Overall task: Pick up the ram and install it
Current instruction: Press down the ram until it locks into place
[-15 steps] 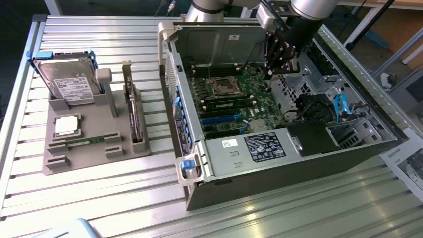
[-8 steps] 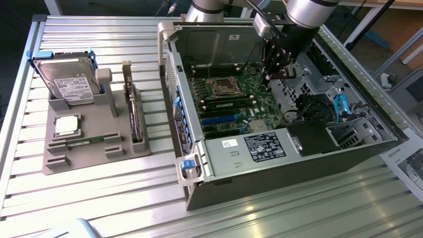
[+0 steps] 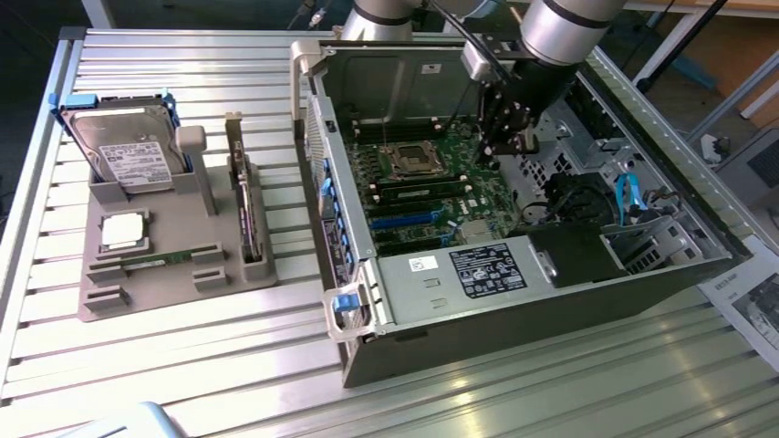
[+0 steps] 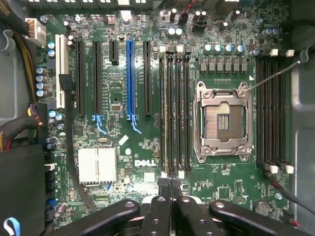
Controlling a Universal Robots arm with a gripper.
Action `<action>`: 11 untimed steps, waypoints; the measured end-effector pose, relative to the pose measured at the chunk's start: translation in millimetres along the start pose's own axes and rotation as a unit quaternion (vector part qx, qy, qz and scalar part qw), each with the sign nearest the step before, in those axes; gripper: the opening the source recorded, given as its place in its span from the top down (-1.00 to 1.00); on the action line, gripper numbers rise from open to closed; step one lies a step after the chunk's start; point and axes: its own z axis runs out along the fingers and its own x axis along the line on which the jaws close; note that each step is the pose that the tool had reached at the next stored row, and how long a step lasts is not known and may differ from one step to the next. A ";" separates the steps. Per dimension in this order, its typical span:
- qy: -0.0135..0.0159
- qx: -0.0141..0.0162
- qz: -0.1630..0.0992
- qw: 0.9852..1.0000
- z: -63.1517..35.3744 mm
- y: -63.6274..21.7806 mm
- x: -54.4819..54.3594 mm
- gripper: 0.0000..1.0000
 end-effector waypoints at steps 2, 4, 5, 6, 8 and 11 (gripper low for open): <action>0.000 0.000 0.000 1.000 5.0 -0.1 0.2 0.80; 0.000 0.000 0.001 1.000 9.9 -0.2 0.4 0.80; 0.000 0.000 0.001 1.000 12.5 -0.3 0.6 0.80; 0.000 0.000 0.001 1.000 15.8 -0.4 0.7 0.80; 0.000 0.000 0.002 1.000 19.1 -0.5 0.9 0.80; 0.000 0.000 0.003 1.000 24.6 -0.6 1.1 0.80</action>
